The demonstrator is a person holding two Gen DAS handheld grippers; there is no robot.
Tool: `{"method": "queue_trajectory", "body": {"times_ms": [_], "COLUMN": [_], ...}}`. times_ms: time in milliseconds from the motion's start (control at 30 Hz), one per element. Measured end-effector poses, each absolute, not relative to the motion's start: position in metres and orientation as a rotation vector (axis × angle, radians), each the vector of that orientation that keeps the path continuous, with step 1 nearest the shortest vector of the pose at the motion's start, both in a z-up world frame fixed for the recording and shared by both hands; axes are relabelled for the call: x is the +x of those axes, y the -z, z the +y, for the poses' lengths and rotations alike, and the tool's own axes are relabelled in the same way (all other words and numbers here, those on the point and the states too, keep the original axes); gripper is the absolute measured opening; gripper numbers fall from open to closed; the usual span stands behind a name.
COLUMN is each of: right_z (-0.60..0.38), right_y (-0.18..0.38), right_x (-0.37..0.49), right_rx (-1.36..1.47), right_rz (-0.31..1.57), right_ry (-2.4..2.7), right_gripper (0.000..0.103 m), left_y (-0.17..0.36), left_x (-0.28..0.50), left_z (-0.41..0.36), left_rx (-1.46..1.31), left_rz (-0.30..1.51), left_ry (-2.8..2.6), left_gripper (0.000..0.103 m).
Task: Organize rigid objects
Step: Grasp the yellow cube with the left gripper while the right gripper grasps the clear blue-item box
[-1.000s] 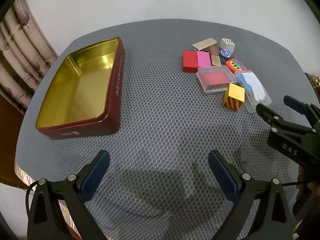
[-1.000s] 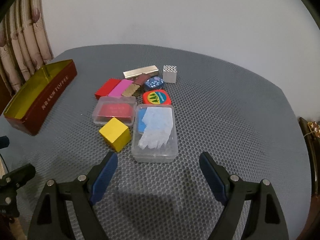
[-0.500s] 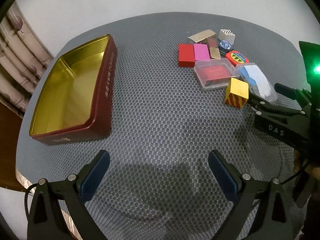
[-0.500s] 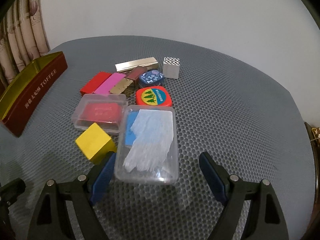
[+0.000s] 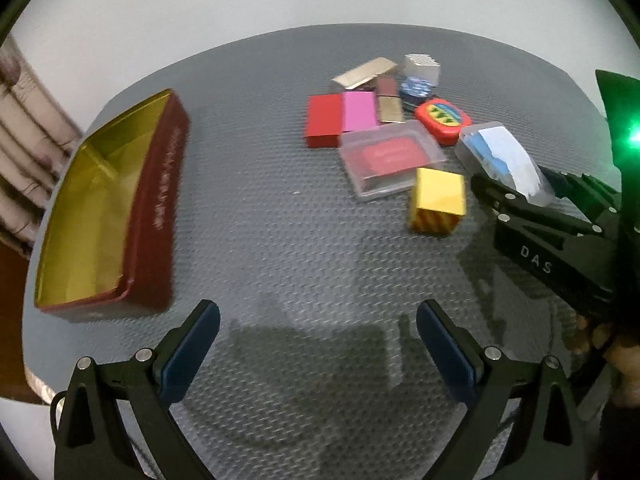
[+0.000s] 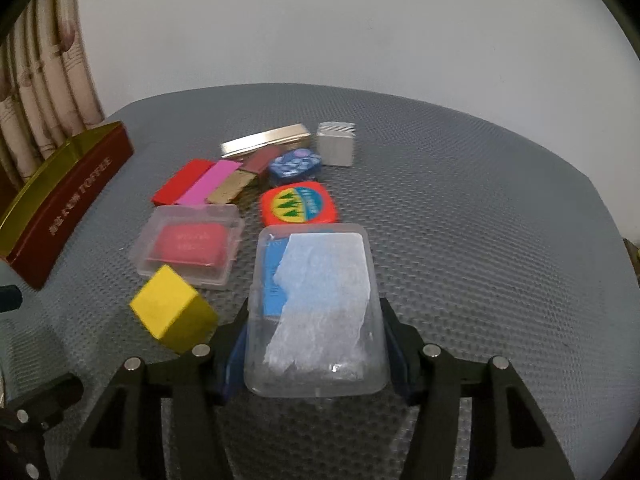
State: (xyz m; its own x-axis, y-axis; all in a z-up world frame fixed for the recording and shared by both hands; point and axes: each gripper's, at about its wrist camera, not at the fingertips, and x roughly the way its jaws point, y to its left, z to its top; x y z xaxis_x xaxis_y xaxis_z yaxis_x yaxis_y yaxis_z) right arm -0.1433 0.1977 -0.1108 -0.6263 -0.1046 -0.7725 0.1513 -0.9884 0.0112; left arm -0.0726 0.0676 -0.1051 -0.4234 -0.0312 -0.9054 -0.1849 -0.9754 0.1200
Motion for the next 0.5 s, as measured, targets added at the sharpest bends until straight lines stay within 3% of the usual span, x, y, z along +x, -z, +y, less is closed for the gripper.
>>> {"method": "queue_trajectory", "body": {"times_ms": [333,500], "right_z": [0.263,0.275], "right_y": [0.112,0.114], "right_x": [-0.145,-0.136], "right_rx": [1.353,1.361], "right_rz": [-0.03,0.006], "right_ry": [2.836,2.844], "right_gripper": [0.058,0.059], "left_y": [0.111,0.108], "left_x": [-0.089,-0.101], "left_z": [0.096,0.105], "left_rx": [-1.632,-1.593], "left_rz": [0.309,0.326], "left_ry": [-2.467,-2.448], "left_gripper": [0.097,0.096]}}
